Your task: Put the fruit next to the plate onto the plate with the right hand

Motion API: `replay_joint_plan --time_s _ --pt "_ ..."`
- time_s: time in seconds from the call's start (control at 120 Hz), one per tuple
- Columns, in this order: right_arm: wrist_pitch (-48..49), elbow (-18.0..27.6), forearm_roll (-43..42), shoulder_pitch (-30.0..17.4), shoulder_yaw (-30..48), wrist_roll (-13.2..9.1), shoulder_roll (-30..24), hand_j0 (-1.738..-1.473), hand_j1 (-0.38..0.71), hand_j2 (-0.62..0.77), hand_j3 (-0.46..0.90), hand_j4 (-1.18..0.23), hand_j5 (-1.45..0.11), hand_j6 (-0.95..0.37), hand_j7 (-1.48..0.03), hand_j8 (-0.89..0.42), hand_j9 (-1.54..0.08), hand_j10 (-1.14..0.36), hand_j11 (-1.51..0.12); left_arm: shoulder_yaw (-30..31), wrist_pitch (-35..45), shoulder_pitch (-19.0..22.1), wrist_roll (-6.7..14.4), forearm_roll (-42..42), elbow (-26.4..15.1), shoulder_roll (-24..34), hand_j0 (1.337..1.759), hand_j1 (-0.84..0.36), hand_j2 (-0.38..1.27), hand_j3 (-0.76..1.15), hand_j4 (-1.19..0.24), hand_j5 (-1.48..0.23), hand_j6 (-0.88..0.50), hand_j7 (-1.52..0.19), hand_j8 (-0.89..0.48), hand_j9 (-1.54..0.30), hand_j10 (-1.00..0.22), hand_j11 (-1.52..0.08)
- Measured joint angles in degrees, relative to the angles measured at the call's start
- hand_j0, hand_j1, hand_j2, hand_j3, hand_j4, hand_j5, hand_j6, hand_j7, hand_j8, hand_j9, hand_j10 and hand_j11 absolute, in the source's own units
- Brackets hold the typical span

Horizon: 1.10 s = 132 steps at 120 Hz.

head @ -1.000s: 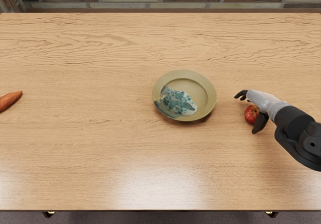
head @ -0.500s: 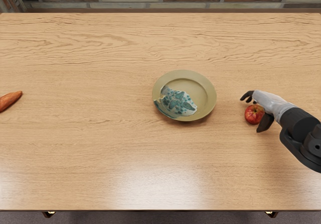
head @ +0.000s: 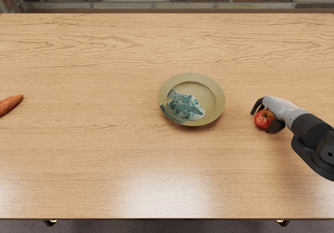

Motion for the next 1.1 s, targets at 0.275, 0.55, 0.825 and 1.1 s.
replay_joint_plan --time_s 0.275,0.55,0.825,1.1 --pt "0.1 -0.21 0.18 -0.15 0.28 0.01 -0.03 -1.649 0.3 0.2 0.0 -0.61 -1.03 -0.37 -0.98 -0.31 -1.03 -0.57 -1.02 0.0 -0.01 0.0 0.0 0.0 0.0 0.0 1.658 0.34 0.0 0.0 -0.01 -0.01 -0.01 -0.01 -0.01 -0.01 -0.01 -0.01" --pt "0.26 -0.77 0.46 -0.21 0.58 0.02 0.09 -1.644 0.3 0.22 0.0 -0.56 -1.15 -0.33 -1.06 -0.25 -1.16 -0.52 -1.12 -0.01 -0.02 0.0 0.0 0.0 0.0 0.0 1.658 0.34 0.0 0.0 -0.01 -0.01 -0.01 -0.01 -0.01 -0.01 -0.01 -0.01" --pt "0.36 -0.79 1.02 0.27 3.43 0.08 0.35 -1.648 0.28 0.3 0.0 -0.59 -1.21 -0.36 -1.08 -0.25 -1.21 -0.53 -1.17 0.0 0.0 0.0 0.0 0.0 0.0 0.0 1.658 0.34 0.0 0.0 -0.01 -0.01 -0.01 -0.01 -0.01 -0.01 -0.01 -0.01" --pt "0.67 -0.6 1.2 0.68 7.81 0.15 1.37 -1.652 0.24 0.26 0.0 -0.71 -1.21 -0.39 -1.08 -0.29 -1.22 -0.55 -1.2 0.0 0.01 0.0 0.0 0.0 0.0 0.0 1.658 0.34 0.0 0.0 -0.01 -0.01 -0.01 -0.01 -0.01 -0.01 -0.01 -0.01"
